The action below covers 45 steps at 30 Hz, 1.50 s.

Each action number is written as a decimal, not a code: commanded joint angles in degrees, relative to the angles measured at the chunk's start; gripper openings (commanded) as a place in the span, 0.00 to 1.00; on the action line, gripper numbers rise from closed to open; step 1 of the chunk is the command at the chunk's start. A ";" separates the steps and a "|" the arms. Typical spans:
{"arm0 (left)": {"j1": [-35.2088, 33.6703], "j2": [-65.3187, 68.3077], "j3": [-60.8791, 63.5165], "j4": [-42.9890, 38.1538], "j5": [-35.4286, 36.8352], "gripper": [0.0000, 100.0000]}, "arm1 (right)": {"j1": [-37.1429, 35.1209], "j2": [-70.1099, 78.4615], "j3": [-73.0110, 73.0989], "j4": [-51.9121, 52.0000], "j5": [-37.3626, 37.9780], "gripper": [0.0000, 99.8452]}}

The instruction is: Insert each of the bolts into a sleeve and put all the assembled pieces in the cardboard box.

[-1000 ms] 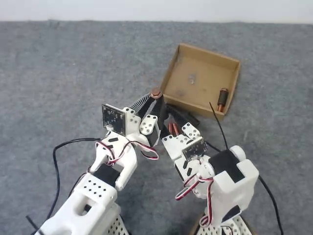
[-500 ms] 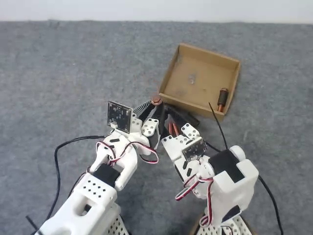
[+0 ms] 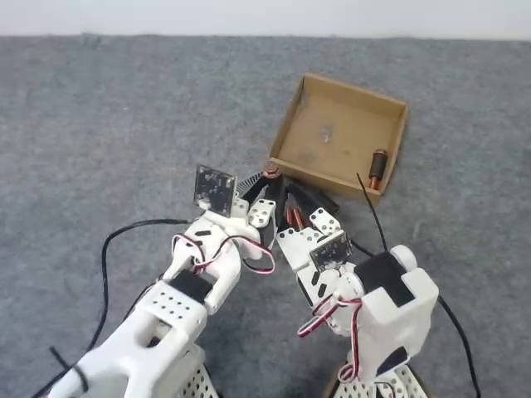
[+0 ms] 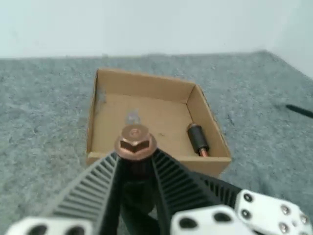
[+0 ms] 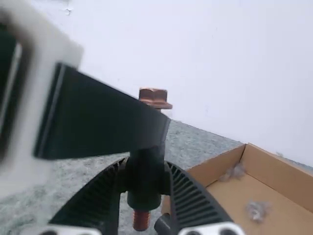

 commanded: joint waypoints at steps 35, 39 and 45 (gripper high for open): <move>-0.35 4.84 -2.86 -4.75 -0.53 0.20 | 1.80 -3.30 -1.76 -1.27 -0.35 0.01; -0.18 4.84 -2.86 -4.75 -0.44 0.20 | 1.80 -3.12 -1.85 -1.19 -0.35 0.01; -0.53 4.57 -3.30 -5.01 -0.44 0.20 | 1.80 -2.77 -2.64 -1.10 -0.35 0.01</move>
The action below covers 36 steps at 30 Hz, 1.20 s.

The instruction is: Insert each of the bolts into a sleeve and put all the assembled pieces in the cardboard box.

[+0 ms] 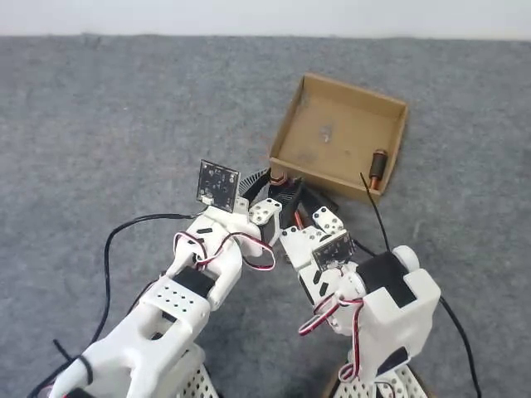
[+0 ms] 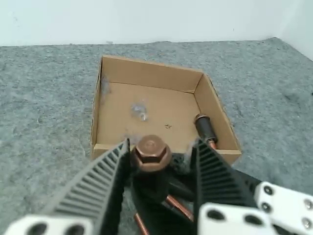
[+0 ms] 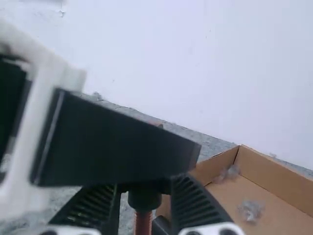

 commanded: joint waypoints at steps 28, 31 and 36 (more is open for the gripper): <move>-13.01 -33.58 -1.89 22.15 -0.26 0.02 | 3.56 -2.59 -4.13 2.15 -0.26 0.01; -16.70 -33.93 -1.98 26.37 -0.26 0.01 | 3.65 -2.59 -4.13 2.15 -0.26 0.01; -21.98 -34.02 -1.98 35.16 -0.44 0.01 | 3.82 -2.59 -4.13 2.15 -0.26 0.01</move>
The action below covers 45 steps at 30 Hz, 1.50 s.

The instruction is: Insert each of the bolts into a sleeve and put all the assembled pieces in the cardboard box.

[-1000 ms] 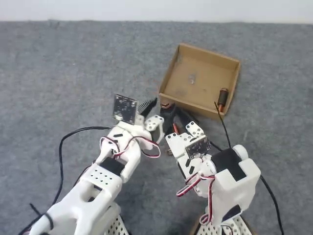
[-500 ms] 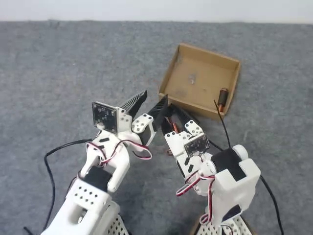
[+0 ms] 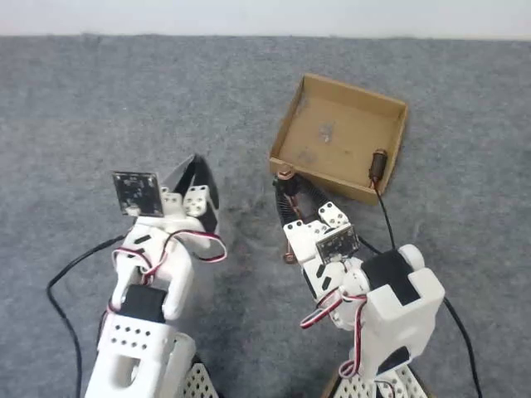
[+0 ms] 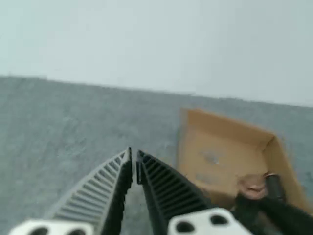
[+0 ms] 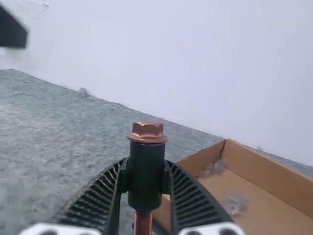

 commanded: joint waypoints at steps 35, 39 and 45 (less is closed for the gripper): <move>-25.76 -27.25 14.46 32.00 -14.77 0.01 | 11.91 -3.12 -15.12 4.97 -0.09 0.01; -24.09 -31.74 14.20 38.51 -15.03 0.01 | 14.90 -3.12 -21.36 11.38 -0.18 0.01; -23.56 -29.80 14.20 36.75 -14.95 0.01 | 16.48 -3.12 -29.36 19.56 -0.18 0.01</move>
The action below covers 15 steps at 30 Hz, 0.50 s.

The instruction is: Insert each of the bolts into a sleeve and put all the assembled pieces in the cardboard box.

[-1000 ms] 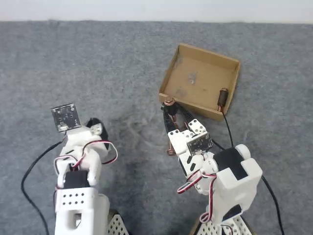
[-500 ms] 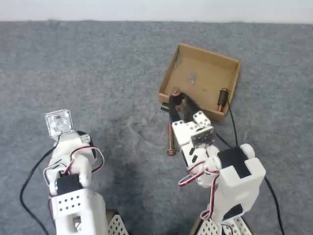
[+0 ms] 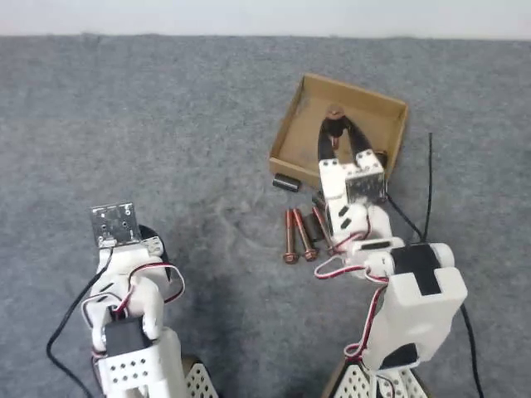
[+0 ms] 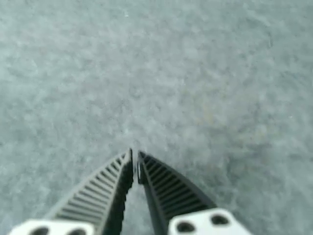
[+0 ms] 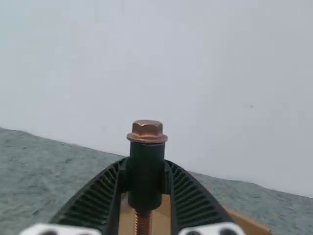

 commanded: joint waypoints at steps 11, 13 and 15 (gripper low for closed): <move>0.44 0.18 -0.75 -0.35 -0.44 0.01 | 2.07 -3.21 -20.48 22.64 -0.18 0.01; 0.35 0.18 -0.75 -0.35 -0.44 0.01 | 2.68 -3.21 -23.82 28.62 -0.26 0.01; 0.26 0.18 -0.75 -0.44 -0.44 0.01 | 2.86 -3.21 -26.81 35.03 0.00 0.01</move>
